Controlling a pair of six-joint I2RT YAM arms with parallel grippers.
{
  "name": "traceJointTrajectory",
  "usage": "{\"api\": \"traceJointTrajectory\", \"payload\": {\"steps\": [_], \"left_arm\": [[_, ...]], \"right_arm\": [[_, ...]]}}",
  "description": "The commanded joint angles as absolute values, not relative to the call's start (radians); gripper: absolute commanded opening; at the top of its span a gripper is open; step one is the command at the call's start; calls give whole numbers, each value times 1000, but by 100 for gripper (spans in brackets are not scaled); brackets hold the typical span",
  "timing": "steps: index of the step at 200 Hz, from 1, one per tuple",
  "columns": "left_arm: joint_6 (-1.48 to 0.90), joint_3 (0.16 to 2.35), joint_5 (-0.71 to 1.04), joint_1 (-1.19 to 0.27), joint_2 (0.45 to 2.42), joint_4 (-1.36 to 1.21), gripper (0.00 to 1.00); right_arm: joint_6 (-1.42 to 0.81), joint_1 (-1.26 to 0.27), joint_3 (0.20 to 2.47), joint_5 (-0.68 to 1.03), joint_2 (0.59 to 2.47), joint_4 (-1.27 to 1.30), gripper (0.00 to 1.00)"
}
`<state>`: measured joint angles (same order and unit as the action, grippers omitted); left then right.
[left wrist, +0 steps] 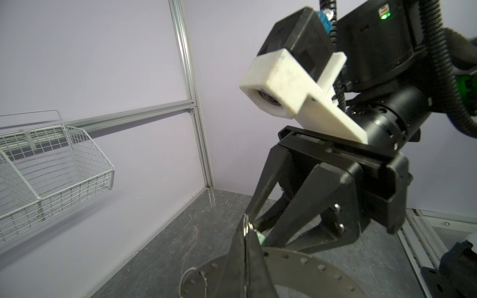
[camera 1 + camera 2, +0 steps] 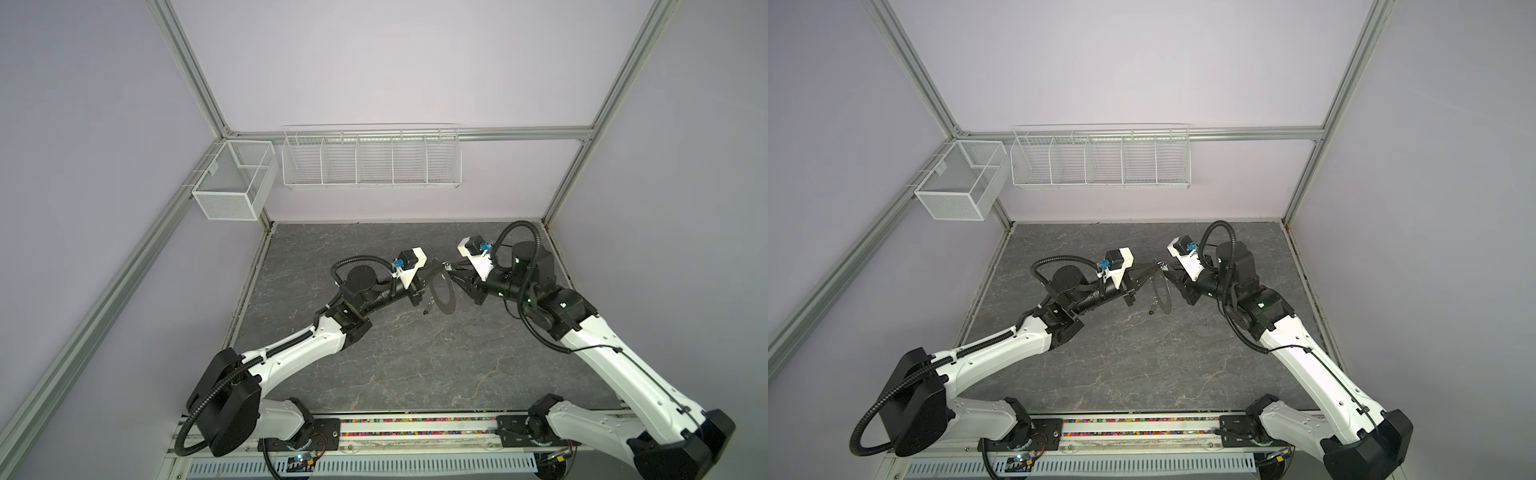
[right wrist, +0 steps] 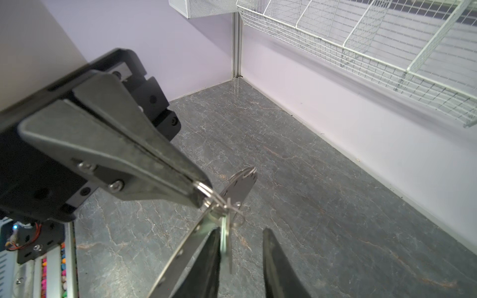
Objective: Put the keys on the keyring
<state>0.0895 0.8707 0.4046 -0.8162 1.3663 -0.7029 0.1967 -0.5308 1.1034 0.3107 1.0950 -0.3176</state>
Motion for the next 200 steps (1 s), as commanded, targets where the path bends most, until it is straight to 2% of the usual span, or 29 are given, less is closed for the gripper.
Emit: {"api": "traceJointTrajectory", "payload": {"steps": [1,39,81,130,200], "left_arm": [[44,865,378,-811,1390,-835,0],[32,864,358,-811,1427,-921,0],[41,860,341,-810,1436,-962,0],[40,859,315,-808,1437,-989,0],[10,867,337,-808,1471,-1026,0]], "right_arm": [[227,-529,1137,300,1110,-332,22],[279,-531,1161,290,1118,-365,13],[328,-534,1197,236,1143,-428,9],[358,-553,1189,166,1149,-432,9],[414,-621,1172,214,1164,-379,13]]}}
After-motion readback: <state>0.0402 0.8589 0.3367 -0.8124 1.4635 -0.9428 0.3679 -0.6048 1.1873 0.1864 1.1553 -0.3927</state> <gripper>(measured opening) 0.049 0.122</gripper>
